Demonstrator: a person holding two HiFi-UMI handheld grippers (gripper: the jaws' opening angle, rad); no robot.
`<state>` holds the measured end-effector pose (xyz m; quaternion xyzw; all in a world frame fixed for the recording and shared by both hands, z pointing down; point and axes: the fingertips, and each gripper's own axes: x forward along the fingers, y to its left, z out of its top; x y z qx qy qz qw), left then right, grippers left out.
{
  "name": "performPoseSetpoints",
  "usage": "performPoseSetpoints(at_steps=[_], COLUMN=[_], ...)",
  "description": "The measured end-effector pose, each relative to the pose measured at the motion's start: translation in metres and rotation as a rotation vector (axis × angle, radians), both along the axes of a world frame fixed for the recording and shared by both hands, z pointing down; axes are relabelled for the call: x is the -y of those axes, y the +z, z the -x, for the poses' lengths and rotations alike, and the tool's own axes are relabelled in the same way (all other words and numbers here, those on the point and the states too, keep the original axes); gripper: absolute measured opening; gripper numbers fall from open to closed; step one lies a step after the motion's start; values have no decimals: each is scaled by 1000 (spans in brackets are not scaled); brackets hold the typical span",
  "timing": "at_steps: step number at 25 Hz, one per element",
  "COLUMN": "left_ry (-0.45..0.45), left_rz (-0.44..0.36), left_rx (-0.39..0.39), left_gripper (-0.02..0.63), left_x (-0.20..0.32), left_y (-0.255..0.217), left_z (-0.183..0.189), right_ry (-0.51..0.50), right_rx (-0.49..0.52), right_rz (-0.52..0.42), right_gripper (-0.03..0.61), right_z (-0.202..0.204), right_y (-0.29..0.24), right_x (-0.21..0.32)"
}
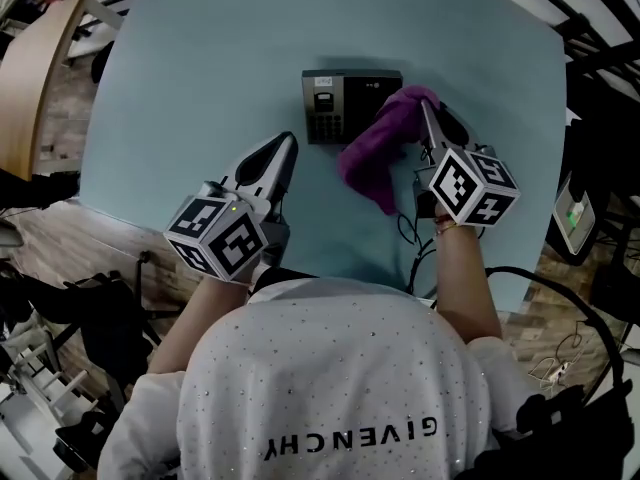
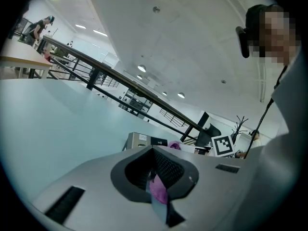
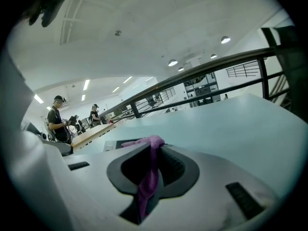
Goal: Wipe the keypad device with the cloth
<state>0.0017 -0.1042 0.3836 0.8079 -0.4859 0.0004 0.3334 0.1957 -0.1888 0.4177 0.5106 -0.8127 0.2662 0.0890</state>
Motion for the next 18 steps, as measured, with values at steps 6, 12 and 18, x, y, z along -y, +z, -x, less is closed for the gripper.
performPoseSetpoints(at_steps=[6, 12, 18], left_ry=[31, 56, 60], left_rz=[-14, -60, -61], left_rx=[-24, -32, -39], left_gripper=[0, 0, 0], left_x=[14, 21, 19], left_y=[-9, -26, -27], left_z=[35, 65, 86], right_ry=[-127, -234, -235], right_rx=[88, -48, -17], right_rz=[-69, -50, 5], right_gripper=[37, 37, 37], right_z=[71, 142, 173], right_y=[-29, -14, -4], right_x=[-19, -30, -28])
